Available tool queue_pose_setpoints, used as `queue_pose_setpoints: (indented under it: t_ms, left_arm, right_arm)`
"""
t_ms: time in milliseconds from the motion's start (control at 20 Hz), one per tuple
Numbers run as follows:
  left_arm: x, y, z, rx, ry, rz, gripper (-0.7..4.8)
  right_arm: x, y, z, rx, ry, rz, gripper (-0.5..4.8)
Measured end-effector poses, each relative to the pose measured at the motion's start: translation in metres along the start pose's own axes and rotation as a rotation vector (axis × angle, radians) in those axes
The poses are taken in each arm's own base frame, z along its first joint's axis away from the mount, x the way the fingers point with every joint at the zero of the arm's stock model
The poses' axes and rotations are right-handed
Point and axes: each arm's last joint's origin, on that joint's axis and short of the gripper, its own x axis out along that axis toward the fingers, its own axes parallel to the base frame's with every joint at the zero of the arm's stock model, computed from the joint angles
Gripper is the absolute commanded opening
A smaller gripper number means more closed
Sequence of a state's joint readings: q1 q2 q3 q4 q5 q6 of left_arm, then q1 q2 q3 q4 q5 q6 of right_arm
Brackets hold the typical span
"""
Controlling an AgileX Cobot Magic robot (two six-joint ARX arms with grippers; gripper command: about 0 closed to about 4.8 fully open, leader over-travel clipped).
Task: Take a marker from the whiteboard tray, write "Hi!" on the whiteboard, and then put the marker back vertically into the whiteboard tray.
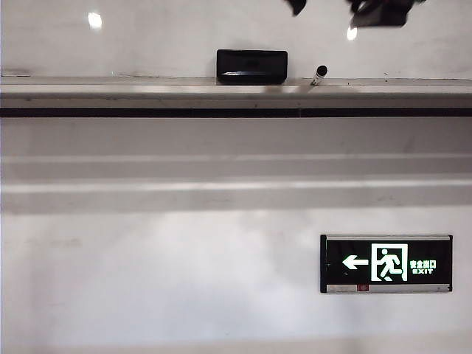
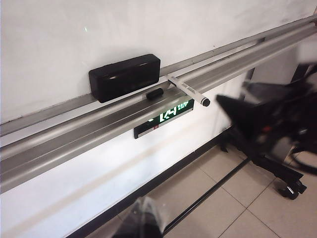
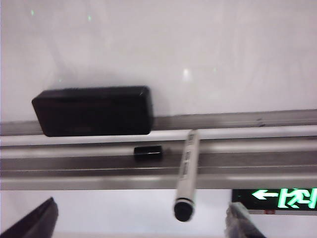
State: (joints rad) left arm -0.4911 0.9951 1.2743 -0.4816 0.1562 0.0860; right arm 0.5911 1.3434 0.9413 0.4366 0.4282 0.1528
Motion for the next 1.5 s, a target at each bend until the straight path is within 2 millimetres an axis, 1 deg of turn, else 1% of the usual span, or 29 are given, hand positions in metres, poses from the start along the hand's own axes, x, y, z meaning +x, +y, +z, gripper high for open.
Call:
queue_pose_setpoints:
  t_ms: [50, 100, 150, 200, 300, 501, 601, 651, 751, 851, 1051, 1152, 1302, 1502]
  left_arm:
    - [0.000, 0.000, 0.000, 0.000, 0.000, -0.001, -0.05]
    - [0.000, 0.000, 0.000, 0.000, -0.002, -0.014, -0.06]
    - [0.000, 0.000, 0.000, 0.000, -0.002, -0.016, -0.06]
    - [0.000, -0.001, 0.000, 0.000, -0.002, -0.020, -0.06]
    - [0.000, -0.001, 0.000, 0.000, -0.002, -0.020, -0.06]
    - [0.000, -0.001, 0.000, 0.000, -0.003, -0.022, -0.06]
    - [0.000, -0.001, 0.000, 0.001, -0.006, -0.022, -0.06]
    - [-0.001, -0.001, 0.001, 0.001, -0.009, -0.022, -0.05]
    - [-0.001, -0.001, 0.002, 0.004, -0.025, -0.021, -0.06]
    - [-0.001, 0.000, 0.004, 0.006, -0.040, -0.020, -0.06]
    - [-0.001, 0.000, 0.004, 0.008, -0.046, -0.019, -0.06]
    - [-0.001, 0.000, 0.005, 0.008, -0.047, -0.020, -0.06]
    - [-0.001, 0.000, 0.005, 0.008, -0.047, -0.020, -0.06]
    - [-0.001, 0.000, 0.005, 0.008, -0.047, -0.020, -0.06]
  right_arm:
    - [0.003, 0.001, -0.003, 0.000, -0.002, -0.004, 4.38]
    - [0.009, 0.002, -0.010, -0.002, -0.003, -0.018, 4.38]
    - [0.012, 0.003, -0.013, -0.005, -0.007, -0.019, 4.26]
    - [0.017, 0.002, -0.018, -0.022, -0.011, -0.026, 4.26]
    - [0.023, -0.001, -0.022, -0.041, -0.029, -0.037, 4.26]
    - [0.035, -0.020, -0.027, -0.053, -0.020, -0.095, 4.26]
    - [0.041, -0.027, -0.026, -0.052, -0.018, -0.055, 4.26]
    - [0.042, -0.027, -0.027, -0.052, -0.019, -0.051, 4.26]
    - [0.049, -0.026, -0.037, -0.056, -0.006, -0.046, 4.26]
    - [0.057, -0.024, -0.041, -0.061, 0.008, -0.048, 4.26]
    - [0.071, -0.018, -0.033, -0.066, -0.021, -0.050, 4.26]
    - [0.078, -0.018, -0.036, -0.074, -0.018, -0.053, 4.25]
    - [0.084, -0.025, -0.042, -0.086, 0.007, -0.077, 3.99]
    - [0.090, -0.042, -0.037, -0.084, -0.006, -0.115, 3.98]
